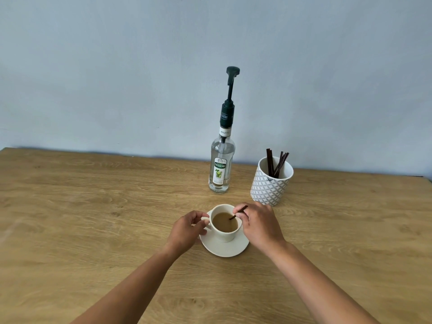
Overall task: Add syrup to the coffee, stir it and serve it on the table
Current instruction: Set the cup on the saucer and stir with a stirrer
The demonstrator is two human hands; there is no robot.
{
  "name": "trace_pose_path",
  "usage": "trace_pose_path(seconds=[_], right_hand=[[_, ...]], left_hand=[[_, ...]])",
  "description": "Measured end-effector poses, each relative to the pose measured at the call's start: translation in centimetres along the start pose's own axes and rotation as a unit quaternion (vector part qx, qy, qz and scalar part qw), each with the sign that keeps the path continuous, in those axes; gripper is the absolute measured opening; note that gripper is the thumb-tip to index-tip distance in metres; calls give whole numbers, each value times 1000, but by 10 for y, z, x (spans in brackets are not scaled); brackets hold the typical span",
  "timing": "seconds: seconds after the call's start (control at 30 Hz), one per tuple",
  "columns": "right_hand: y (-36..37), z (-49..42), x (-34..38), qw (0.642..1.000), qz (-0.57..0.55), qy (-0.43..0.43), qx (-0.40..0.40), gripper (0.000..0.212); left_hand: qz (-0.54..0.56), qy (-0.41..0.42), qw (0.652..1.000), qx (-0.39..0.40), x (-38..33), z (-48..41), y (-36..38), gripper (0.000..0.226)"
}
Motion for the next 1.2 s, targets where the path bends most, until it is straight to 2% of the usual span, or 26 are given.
trace_pose_path(seconds=[0.4,0.8,1.2], right_hand=[[8,2,13,997,-69,-15,17,12],[-3,-1,4,999,28,-20,24,14],[8,1,17,999,-26,-21,23,14]], left_hand=[[4,-6,1000,-1,0,1,0,7],[-5,-5,1000,-4,-4,3,0,7],[-17,-1,1000,-2,-8,5,0,6]])
Point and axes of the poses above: each hand's wrist, its own z-axis away from the middle knuckle, its own y-axis out of the palm, x = y × z, the point moved 3 cm from there along -z, towards the middle knuckle, and after that the axes turned 5 degrees about -z, right-handed, at the moved point
